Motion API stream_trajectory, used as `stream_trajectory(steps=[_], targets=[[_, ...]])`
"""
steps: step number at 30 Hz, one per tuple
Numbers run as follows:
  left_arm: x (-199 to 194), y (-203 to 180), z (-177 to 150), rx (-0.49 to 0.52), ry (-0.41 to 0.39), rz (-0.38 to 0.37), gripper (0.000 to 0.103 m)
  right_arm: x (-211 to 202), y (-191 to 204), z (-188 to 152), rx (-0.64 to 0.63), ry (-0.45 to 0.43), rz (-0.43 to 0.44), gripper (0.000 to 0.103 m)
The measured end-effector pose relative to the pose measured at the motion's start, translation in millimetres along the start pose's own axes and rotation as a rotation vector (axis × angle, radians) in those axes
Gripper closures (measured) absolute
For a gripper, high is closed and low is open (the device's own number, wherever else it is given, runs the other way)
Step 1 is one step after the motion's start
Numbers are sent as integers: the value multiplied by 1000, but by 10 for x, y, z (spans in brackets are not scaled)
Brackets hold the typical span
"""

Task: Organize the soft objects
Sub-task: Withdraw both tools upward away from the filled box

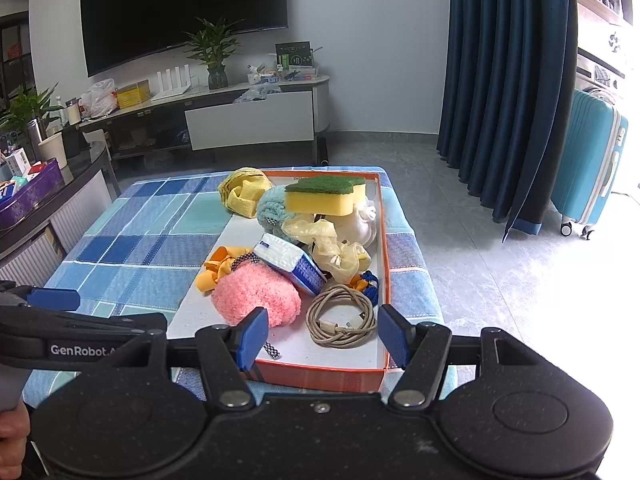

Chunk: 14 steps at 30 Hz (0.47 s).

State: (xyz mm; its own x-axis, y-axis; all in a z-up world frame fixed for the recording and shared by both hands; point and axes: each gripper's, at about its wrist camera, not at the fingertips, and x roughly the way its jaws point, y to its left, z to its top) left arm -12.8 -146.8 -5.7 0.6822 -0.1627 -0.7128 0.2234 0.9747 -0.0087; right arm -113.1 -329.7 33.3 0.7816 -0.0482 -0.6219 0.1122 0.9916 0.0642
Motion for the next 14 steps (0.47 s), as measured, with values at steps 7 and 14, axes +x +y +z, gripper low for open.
stream_trajectory(steps=[7,14], targets=[[51,-18,-8,3,20,-2,0,41,6,-4,-1,11,3,30],[83,-5,-20,-3,32,-27,0,67,2,-8,-1,17,0,29]])
